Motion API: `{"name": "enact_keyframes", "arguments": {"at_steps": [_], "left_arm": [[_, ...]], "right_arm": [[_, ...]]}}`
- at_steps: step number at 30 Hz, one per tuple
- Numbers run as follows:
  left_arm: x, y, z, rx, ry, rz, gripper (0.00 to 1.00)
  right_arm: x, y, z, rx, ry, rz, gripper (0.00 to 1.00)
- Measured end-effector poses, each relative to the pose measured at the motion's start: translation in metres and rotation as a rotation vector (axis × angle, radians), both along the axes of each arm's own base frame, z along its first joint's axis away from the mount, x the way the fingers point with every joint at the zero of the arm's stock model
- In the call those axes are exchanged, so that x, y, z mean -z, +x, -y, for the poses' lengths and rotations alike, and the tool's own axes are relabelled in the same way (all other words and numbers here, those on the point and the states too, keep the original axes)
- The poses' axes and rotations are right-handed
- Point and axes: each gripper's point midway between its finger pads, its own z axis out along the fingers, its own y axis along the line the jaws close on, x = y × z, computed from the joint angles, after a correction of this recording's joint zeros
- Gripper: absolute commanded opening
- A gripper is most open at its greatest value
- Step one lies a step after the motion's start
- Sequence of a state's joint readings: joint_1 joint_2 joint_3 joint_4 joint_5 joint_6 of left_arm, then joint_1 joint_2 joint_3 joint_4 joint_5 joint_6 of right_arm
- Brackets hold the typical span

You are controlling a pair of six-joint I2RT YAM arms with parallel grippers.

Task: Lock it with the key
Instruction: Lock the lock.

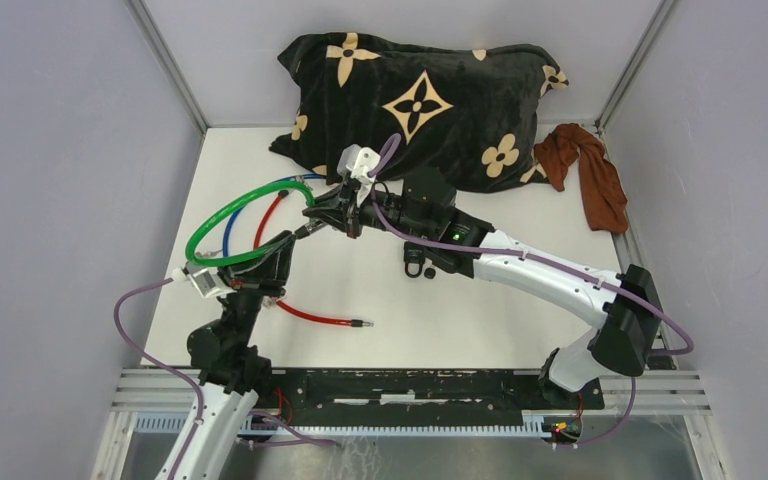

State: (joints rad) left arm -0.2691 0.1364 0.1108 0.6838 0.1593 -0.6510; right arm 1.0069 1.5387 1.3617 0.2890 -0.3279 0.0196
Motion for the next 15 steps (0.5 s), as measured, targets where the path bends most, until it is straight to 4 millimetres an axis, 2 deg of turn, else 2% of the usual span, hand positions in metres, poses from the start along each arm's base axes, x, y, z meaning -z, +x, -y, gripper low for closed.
{"name": "enact_keyframes", "arguments": {"at_steps": [9,15], "left_arm": [[0.000,0.002,-0.003,-0.015,-0.006,-0.003,0.02],[-0.002,0.009,-0.013,-0.045,-0.062,-0.025,0.02]], "right_arm": [[0.003,0.003,-0.002,0.006,-0.004,0.006,0.00],[0.005,0.008,-0.011,0.005,0.035,-0.013,0.00]]}}
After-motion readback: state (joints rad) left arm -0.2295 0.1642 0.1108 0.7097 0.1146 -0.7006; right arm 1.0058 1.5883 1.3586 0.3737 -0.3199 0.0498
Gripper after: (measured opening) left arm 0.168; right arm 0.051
